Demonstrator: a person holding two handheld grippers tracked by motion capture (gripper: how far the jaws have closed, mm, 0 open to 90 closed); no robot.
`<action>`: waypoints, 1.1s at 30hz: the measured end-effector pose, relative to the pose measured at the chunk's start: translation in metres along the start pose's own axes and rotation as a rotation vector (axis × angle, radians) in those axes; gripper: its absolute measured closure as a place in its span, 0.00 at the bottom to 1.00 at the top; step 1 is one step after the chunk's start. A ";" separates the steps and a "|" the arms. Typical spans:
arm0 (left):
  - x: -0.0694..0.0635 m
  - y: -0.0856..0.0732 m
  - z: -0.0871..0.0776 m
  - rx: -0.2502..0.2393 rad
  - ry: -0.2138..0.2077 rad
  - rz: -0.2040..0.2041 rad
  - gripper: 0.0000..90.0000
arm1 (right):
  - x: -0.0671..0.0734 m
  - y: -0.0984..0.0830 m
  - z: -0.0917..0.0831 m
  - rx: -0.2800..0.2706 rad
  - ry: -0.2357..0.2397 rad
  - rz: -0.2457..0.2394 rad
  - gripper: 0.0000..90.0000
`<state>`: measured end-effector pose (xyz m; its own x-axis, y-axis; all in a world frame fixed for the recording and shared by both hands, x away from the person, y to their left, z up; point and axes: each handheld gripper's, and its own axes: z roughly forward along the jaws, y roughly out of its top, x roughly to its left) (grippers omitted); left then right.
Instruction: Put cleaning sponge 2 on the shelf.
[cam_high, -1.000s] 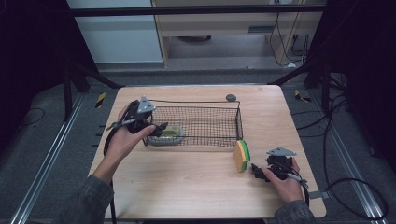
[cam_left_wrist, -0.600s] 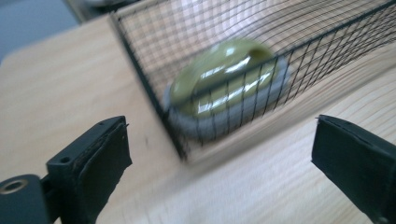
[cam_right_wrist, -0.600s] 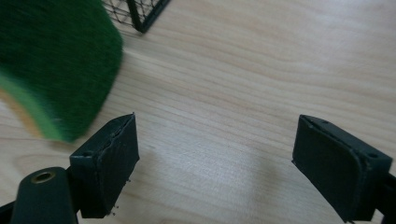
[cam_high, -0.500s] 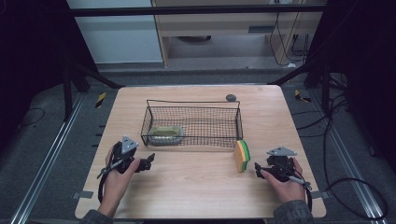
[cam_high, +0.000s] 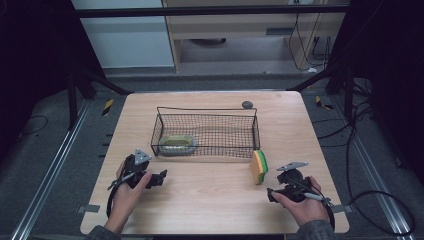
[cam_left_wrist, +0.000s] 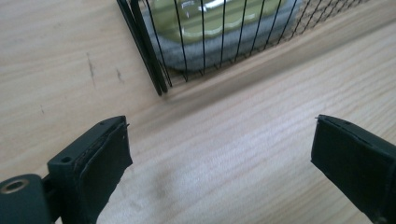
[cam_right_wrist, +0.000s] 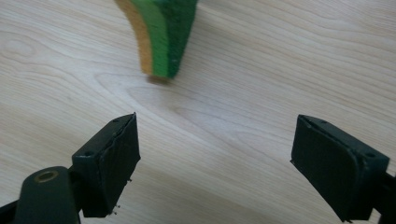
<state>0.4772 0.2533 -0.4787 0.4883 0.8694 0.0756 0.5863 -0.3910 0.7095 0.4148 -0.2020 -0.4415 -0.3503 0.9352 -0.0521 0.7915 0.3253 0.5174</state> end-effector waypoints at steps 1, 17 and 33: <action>0.001 -0.002 0.000 0.013 0.004 0.001 0.04 | 0.002 0.001 0.000 -0.003 0.008 0.002 0.17; 0.013 -0.018 0.019 0.067 -0.063 -0.015 0.00 | 0.021 0.035 -0.004 0.015 0.062 -0.025 0.18; 0.013 -0.020 0.024 0.001 -0.077 -0.006 0.00 | 0.029 0.066 -0.010 0.022 0.049 -0.059 0.25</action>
<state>0.4880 0.2650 -0.5088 0.5333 0.8457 0.0173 0.5898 -0.3864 0.7091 0.4518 -0.1552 -0.4004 -0.4204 0.9065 -0.0397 0.7791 0.3831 0.4962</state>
